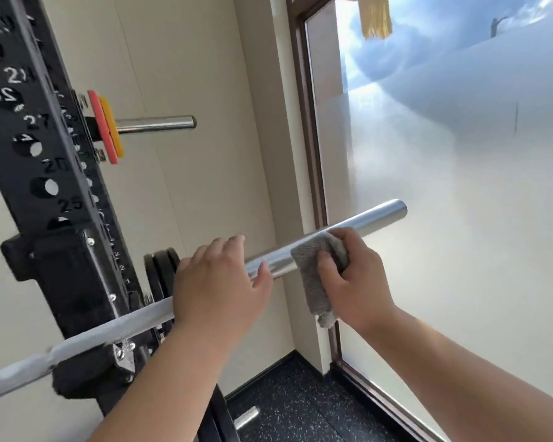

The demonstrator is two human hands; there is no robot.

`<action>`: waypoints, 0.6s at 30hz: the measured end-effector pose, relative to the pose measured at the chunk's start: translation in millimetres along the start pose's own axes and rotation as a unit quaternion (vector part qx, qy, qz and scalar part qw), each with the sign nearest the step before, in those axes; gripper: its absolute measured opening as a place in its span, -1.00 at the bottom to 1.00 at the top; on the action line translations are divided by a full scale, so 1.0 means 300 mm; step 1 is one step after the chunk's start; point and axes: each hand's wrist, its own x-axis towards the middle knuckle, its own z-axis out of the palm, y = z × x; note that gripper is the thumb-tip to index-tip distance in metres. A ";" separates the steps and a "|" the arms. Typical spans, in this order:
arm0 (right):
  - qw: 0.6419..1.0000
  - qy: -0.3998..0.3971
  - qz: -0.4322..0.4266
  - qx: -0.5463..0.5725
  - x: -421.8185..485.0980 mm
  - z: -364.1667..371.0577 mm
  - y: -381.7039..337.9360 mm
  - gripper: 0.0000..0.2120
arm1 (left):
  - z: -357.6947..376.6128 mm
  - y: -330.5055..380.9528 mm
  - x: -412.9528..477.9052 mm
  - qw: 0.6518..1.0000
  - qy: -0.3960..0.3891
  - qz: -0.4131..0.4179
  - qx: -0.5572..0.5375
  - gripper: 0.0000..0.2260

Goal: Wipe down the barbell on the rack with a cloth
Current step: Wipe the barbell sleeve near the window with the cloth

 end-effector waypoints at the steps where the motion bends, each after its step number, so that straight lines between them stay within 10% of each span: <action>1: 1.000 -0.010 -0.008 0.012 0.012 0.018 -0.007 -0.82 | -0.001 0.001 -0.004 1.000 0.000 -0.004 0.003 -0.45; 10: 0.984 0.033 -0.173 0.010 0.050 0.186 -0.027 -0.63 | -0.023 -0.020 0.000 0.996 -0.032 -0.062 0.047 -0.50; 18: 0.925 -0.126 -0.354 -0.058 0.004 0.230 0.085 -0.53 | 0.043 0.005 -0.051 0.996 0.002 -0.080 0.029 -0.64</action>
